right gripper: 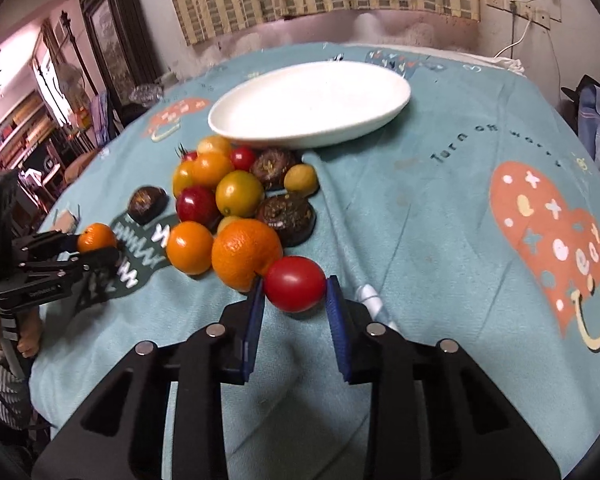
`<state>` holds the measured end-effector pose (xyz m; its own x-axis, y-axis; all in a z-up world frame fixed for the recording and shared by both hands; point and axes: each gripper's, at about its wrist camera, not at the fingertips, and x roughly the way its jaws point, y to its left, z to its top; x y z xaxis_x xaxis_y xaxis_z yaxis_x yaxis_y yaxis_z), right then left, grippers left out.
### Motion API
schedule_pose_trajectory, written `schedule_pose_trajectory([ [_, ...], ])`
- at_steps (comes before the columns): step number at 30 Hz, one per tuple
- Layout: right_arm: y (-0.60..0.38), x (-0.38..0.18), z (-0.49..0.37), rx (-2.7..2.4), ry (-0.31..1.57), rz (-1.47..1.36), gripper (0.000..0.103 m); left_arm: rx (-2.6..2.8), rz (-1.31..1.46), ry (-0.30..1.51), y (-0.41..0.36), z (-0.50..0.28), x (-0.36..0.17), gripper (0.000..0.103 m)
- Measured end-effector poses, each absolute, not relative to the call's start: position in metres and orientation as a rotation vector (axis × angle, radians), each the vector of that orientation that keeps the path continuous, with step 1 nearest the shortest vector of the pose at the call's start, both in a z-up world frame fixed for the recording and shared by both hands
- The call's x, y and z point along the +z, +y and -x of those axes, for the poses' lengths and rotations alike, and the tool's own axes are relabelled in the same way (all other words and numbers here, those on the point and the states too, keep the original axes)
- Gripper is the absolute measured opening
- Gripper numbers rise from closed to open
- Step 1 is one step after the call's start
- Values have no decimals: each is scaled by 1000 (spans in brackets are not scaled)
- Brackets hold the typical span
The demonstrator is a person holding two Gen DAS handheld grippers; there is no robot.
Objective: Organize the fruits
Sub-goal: 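Grasp the mandarin with the left tool while the right tool grasps a red cherry tomato, both onto the plate, then grasp the dark mangosteen with the left tool and carry it to the plate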
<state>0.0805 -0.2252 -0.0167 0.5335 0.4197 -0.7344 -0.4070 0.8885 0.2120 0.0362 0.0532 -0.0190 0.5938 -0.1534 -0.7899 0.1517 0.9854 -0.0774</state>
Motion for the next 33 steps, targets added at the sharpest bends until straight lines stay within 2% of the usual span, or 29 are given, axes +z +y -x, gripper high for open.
schedule_pose_trajectory([
  [5, -228, 15, -94, 485, 819, -48, 31, -182, -16, 873, 41, -70, 14, 46],
  [9, -214, 34, -135, 477, 788, -65, 31, -195, -28, 852, 20, -118, 33, 46],
  [18, -180, 6, -220, 435, 839, -49, 32, -213, 12, 904, -9, -216, 16, 47],
  [19, -180, 3, -223, 434, 846, -54, 35, -209, 19, 910, -9, -222, 13, 47],
  [20, -181, 1, -226, 433, 848, -62, 46, -207, 20, 911, -8, -227, 10, 49],
  [21, -183, 0, -226, 427, 835, -71, 52, -205, 18, 905, -9, -228, 9, 58],
  [22, -185, 1, -225, 422, 818, -72, 60, -202, 16, 897, -9, -227, 9, 61],
  [28, -196, 12, -213, 436, 776, -113, 60, -209, 35, 864, 2, -214, 19, 62],
  [33, -211, 25, -168, 455, 727, -180, 60, -154, 86, 841, 40, -168, 21, 63],
])
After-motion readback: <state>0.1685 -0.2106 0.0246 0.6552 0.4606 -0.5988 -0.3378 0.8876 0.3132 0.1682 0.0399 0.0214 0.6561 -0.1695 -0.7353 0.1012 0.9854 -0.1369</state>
